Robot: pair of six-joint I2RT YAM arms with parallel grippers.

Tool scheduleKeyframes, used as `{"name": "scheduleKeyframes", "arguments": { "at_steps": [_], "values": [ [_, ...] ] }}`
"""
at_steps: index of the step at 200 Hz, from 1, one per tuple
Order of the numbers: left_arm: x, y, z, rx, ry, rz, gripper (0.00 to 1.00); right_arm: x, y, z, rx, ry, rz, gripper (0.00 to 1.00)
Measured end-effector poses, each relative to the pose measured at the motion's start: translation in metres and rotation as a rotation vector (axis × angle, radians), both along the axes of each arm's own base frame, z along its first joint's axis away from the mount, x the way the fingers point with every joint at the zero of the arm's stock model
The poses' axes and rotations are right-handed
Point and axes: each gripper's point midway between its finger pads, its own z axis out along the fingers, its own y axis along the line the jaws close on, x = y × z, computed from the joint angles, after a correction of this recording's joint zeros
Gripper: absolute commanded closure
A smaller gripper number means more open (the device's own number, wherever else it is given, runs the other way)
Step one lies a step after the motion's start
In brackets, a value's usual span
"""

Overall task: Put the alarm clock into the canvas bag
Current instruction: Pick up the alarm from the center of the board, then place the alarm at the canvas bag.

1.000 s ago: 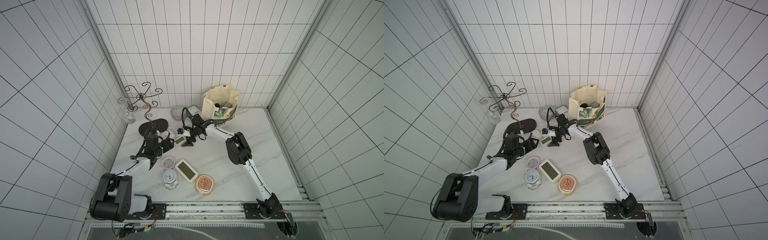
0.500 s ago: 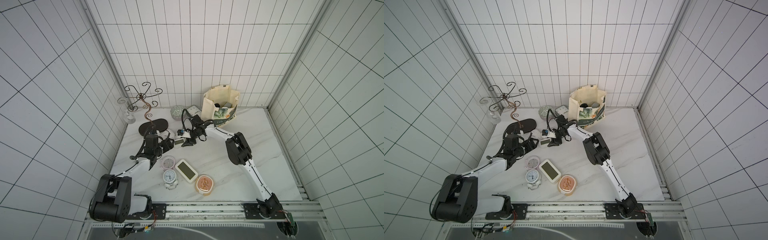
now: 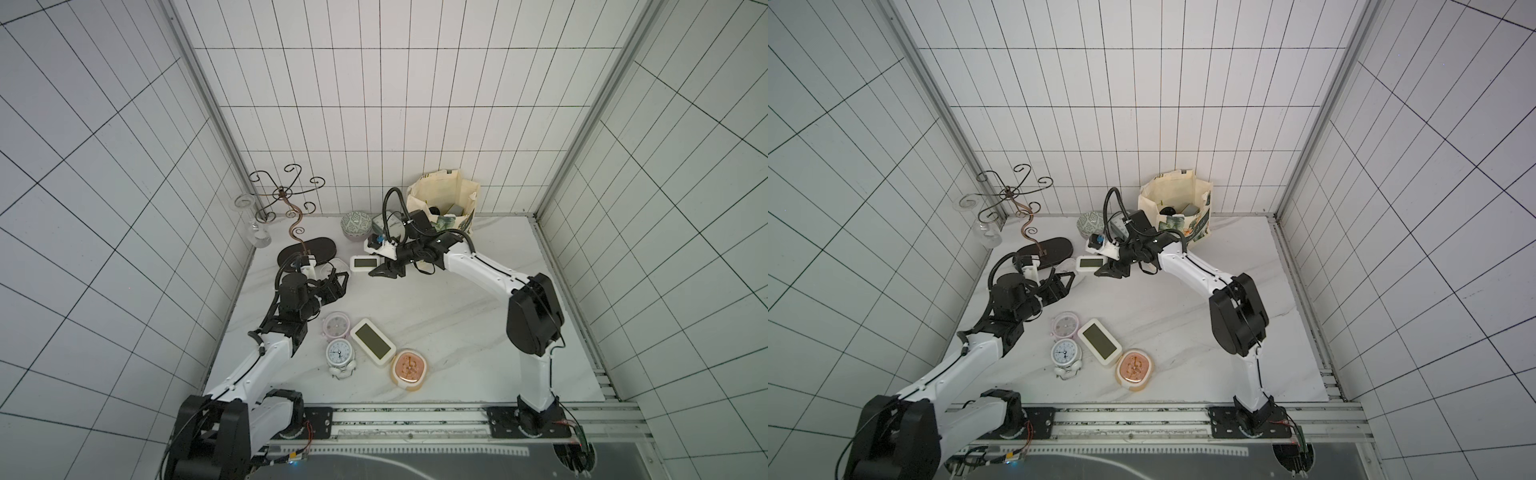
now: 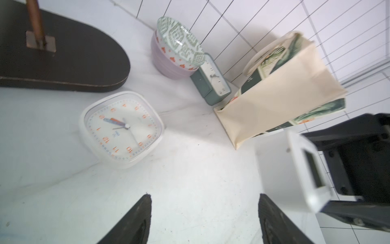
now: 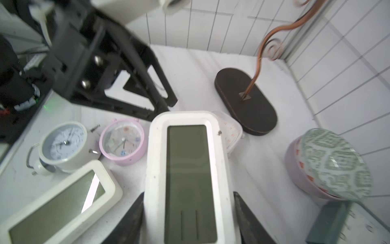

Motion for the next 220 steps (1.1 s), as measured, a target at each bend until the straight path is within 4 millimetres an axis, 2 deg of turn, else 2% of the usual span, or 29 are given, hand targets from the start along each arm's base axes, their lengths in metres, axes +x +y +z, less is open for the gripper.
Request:
{"name": "scheduleKeyframes", "arguments": {
  "at_steps": [22, 36, 50, 75, 105, 132, 147, 167, 189, 220],
  "values": [
    [-0.003, -0.003, 0.018, -0.017, -0.076, -0.022, 0.23, 0.003, -0.02, 0.059, 0.107, 0.015, -0.077, 0.52],
    [-0.004, -0.005, 0.022, -0.025, -0.104, -0.034, 0.23, 0.012, -0.041, 0.083, 0.152, 0.032, -0.147, 0.53],
    [-0.005, -0.01, 0.024, -0.033, -0.119, -0.053, 0.23, 0.028, -0.064, 0.099, 0.182, 0.052, -0.239, 0.52],
    [-0.009, -0.028, 0.031, -0.042, -0.151, -0.106, 0.23, 0.065, -0.109, 0.109, 0.214, 0.102, -0.444, 0.51],
    [-0.017, -0.059, 0.031, -0.04, -0.169, -0.197, 0.23, 0.127, -0.171, 0.113, 0.247, 0.169, -0.722, 0.55],
    [-0.014, -0.066, 0.023, -0.039, -0.159, -0.215, 0.23, 0.183, -0.213, 0.117, 0.267, 0.17, -0.921, 0.55],
    [-0.013, -0.067, 0.02, -0.037, -0.152, -0.215, 0.23, 0.206, -0.222, 0.111, 0.263, 0.175, -0.987, 0.55],
    [-0.012, -0.067, 0.023, -0.037, -0.166, -0.216, 0.23, 0.229, -0.223, 0.09, 0.235, 0.194, -1.032, 0.56],
    [-0.012, -0.067, 0.024, -0.018, -0.179, -0.223, 0.22, 0.245, -0.223, 0.05, 0.173, 0.234, -1.074, 0.59],
    [-0.007, -0.069, 0.032, 0.013, -0.203, -0.233, 0.22, 0.251, -0.222, -0.003, 0.079, 0.3, -1.109, 0.59]
  ]
}}
